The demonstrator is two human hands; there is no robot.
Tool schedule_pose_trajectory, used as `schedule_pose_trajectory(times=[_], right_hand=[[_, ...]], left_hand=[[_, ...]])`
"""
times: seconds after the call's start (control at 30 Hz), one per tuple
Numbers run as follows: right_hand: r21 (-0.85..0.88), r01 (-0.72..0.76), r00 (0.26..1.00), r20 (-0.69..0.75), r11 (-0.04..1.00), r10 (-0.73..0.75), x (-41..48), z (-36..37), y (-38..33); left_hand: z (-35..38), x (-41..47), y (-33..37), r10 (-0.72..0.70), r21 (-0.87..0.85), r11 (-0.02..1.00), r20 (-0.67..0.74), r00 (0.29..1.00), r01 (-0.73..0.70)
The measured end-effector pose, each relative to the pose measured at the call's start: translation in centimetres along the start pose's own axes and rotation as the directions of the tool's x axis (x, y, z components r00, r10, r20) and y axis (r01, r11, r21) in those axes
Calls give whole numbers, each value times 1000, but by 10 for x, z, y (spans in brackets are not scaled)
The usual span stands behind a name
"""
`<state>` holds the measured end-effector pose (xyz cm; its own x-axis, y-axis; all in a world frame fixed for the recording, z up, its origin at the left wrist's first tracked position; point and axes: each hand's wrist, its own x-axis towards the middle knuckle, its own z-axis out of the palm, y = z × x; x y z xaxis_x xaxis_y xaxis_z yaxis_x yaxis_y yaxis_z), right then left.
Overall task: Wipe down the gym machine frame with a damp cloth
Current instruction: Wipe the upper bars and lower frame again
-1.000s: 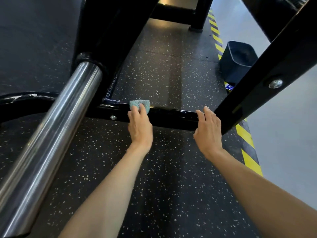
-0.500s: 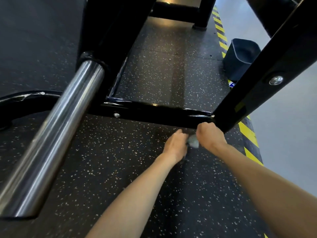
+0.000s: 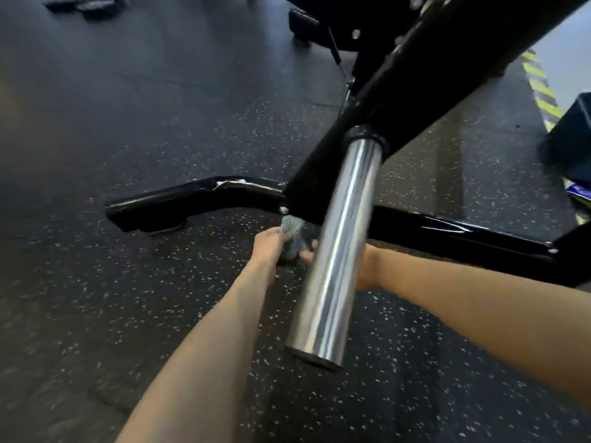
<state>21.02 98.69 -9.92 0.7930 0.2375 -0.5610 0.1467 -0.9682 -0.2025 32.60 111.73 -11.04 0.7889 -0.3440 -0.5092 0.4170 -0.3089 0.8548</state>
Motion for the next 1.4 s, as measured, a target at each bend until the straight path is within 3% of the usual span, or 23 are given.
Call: schedule_pose_trajectory(times=[0.03, 0.07, 0.1, 0.13, 0.17, 0.2, 0.27, 0.37, 0.43, 0.47, 0.53, 0.67, 0.77, 0.83, 0.97, 1.07, 1.13, 1.23, 1.27, 1.3, 1.4], right_hand=[[126, 50, 985, -170, 991, -28, 19, 9, -3], [127, 7, 930, -365, 992, 40, 39, 13, -7], [-103, -95, 903, -429, 990, 42, 48, 16, -17], [-281, -101, 831, -551, 954, -74, 58, 6, -27], [-253, -51, 856, -509, 966, -88, 65, -3, -41], [-24, -24, 832, -555, 999, 6, 65, -13, -62], [380, 8, 656, -700, 925, 282, 78, -7, -93], [712, -94, 406, -611, 696, 680, 102, 30, -127], [795, -133, 310, -535, 592, 786, 113, 35, -152], [841, -140, 285, -471, 522, 835, 120, 32, -162], [900, -106, 238, -390, 423, 890, 139, 4, -163], [852, -154, 121, -486, 501, 865, 179, -68, -131], [790, -351, 178, -471, 503, 864, 194, -98, -106], [630, -526, 262, -519, 571, 814, 199, -107, -91], [266, -702, 488, -495, 660, 719, 190, -117, -59], [109, -659, 611, -500, 744, 614, 176, -131, -34], [80, -633, 663, -459, 770, 592, 171, -141, -26], [134, -605, 681, -424, 785, 597, 172, -146, -24], [152, -594, 689, -412, 790, 597, 171, -149, -24], [175, -579, 695, -405, 797, 594, 169, -152, -24], [292, -553, 720, -304, 780, 624, 167, -158, -17]], left_hand=[[-6, 5, 15, 44, 49, 998, -1, 999, -44], [-22, 17, 26, 90, 93, 992, 11, 996, -90], [-26, 23, 38, 128, 127, 983, 28, 991, -130], [-37, 34, 52, 150, 168, 974, 32, 988, -153], [-49, 46, 65, 169, 207, 963, 26, 985, -171], [-57, 56, 78, 204, 259, 944, 21, 979, -203], [-72, 72, 98, 308, 483, 836, -17, 951, -262], [-97, 85, 108, 540, 805, 545, -125, 832, -233], [-118, 93, 100, 648, 921, 322, -46, 760, -218], [-124, 98, 92, 632, 943, 233, 39, 774, -237], [-120, 105, 70, 532, 925, 199, 175, 828, -324], [-90, 103, 54, 581, 913, 129, 247, 776, -387], [-125, 109, 55, 601, 894, -9, 363, 711, -449], [-161, 113, 53, 615, 892, -27, 372, 695, -452], [-139, 107, 53, 581, 850, 174, 319, 748, -497], [-89, 109, 61, 596, 819, 184, 346, 725, -543], [-92, 115, 65, 603, 833, 75, 400, 690, -548], [-143, 123, 61, 623, 801, -227, 557, 550, -554], [-161, 126, 57, 602, 798, -261, 574, 555, -543], [-171, 127, 54, 587, 802, -244, 569, 575, -545], [-144, 123, 60, 558, 799, 23, 488, 671, -600]])
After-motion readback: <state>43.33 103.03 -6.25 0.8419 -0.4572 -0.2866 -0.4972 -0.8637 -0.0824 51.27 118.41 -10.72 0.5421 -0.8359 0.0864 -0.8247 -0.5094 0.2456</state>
